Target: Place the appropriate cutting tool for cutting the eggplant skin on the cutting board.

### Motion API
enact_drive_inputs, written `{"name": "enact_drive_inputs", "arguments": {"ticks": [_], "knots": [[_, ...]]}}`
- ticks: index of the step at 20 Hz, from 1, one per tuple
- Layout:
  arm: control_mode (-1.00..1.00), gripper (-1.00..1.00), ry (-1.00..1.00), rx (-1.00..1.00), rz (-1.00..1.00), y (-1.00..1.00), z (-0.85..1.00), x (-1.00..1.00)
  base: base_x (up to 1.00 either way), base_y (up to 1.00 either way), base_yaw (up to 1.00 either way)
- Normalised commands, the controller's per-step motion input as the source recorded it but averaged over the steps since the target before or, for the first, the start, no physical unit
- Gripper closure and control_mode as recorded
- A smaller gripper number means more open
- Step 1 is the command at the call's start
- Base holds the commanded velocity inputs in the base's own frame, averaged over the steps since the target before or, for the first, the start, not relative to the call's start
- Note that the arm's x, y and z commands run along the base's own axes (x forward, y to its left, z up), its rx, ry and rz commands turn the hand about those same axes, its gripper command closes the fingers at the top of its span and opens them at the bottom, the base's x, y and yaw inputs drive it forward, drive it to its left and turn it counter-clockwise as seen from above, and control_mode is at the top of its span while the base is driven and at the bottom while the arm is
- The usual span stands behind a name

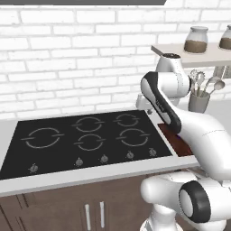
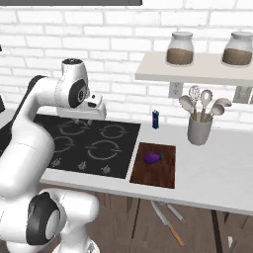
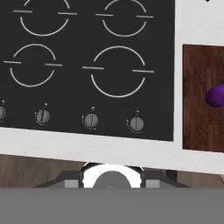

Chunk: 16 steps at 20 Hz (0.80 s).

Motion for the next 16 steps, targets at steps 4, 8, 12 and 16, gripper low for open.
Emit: {"name": "enact_drive_inputs", "arguments": {"ticks": [4,8,12,16], "knots": [[-1.0,-1.0,0.0,-0.01,0.0,-0.01,-0.16,-0.11,0.0,0.0,0.0],[-1.0,-1.0,0.0,0.0,0.0,-0.52,-0.49,-0.46,0.0,0.0,0.0],[-1.0,-1.0,0.0,0.02,0.0,-1.0,-0.51,-0.56,0.0,0.0,0.0],[-1.0,-1.0,0.04,0.0,0.0,-1.0,-0.59,-0.41,0.0,0.0,0.0]]}}
